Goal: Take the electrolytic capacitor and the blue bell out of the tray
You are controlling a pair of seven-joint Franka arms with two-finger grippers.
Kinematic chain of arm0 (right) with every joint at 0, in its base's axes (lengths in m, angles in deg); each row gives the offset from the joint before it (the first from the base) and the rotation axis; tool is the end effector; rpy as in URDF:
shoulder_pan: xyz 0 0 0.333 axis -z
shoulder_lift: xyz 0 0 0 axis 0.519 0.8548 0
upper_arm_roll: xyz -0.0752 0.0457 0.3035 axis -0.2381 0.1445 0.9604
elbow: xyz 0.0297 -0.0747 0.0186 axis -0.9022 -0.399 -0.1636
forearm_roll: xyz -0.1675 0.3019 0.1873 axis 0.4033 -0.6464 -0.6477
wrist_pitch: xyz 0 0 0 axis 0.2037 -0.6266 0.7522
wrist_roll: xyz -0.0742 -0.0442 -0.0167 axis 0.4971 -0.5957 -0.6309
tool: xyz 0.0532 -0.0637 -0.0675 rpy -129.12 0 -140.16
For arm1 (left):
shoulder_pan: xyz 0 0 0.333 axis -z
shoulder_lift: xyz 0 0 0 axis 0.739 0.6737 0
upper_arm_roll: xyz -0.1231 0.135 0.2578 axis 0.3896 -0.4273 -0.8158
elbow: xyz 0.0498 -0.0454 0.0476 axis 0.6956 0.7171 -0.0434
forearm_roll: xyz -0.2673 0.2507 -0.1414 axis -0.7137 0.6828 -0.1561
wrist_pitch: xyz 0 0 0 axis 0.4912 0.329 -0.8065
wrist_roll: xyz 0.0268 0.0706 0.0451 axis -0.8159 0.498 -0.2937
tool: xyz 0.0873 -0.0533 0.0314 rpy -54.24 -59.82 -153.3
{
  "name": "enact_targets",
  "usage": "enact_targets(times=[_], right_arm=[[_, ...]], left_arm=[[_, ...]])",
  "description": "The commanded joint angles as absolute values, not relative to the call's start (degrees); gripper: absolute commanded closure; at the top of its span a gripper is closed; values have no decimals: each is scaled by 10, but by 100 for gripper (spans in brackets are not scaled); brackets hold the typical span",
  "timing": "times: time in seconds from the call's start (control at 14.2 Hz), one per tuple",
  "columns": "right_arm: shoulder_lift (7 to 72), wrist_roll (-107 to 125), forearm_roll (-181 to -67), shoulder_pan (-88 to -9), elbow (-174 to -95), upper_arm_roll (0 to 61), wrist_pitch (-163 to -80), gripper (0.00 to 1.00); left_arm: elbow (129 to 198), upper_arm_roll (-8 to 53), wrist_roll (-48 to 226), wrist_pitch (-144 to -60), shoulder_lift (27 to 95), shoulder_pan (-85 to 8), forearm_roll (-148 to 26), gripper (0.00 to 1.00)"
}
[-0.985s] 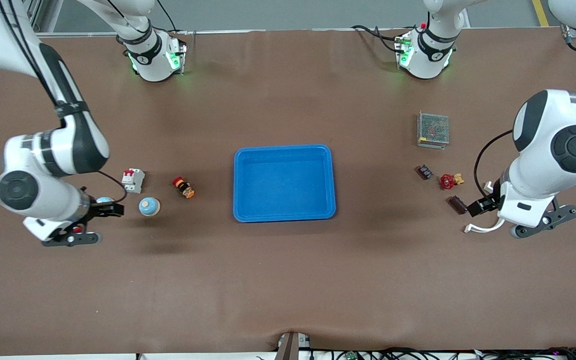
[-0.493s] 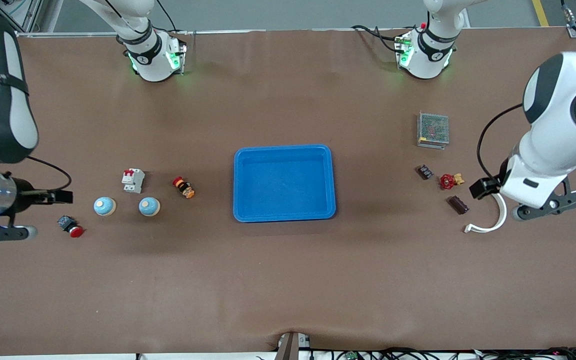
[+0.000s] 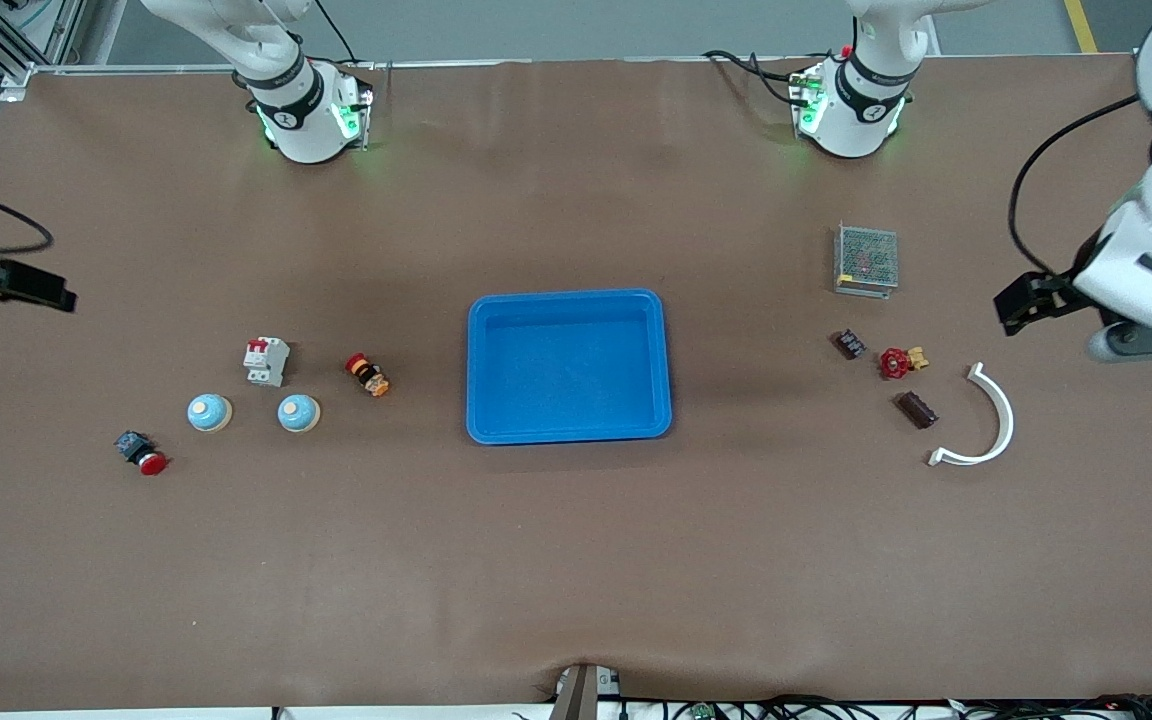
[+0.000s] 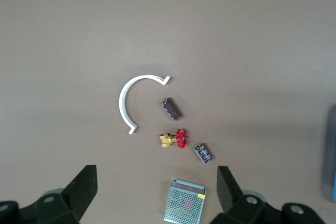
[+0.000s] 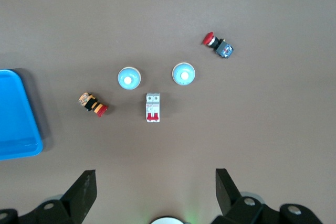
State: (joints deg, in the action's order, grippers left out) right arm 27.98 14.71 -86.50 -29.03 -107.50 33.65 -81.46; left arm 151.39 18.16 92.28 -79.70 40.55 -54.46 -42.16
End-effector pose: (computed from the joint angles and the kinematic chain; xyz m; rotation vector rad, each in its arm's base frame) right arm 0.5877 -0.0443 0.6322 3.1228 -0.1394 -0.2264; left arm 0.5868 -0.0484 0.6011 -2.9919 -0.0497 -0.0708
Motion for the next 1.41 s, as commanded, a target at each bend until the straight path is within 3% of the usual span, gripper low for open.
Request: enact_targets(times=[0.0,0.63,1.34], right_arm=[[228,144,-881,-295,-1124,326,-823,0],[126,147,-878,-296,-1283,325,-930,0],[98,154,-877,-299,-1344,330,-966,0]], left_arm=[[1522,147,911,-785,374,-511,-433,0],[1541,97,879,-749,319,-497,-468,0],[1555,81,880,-717,300,-492,-498,0]])
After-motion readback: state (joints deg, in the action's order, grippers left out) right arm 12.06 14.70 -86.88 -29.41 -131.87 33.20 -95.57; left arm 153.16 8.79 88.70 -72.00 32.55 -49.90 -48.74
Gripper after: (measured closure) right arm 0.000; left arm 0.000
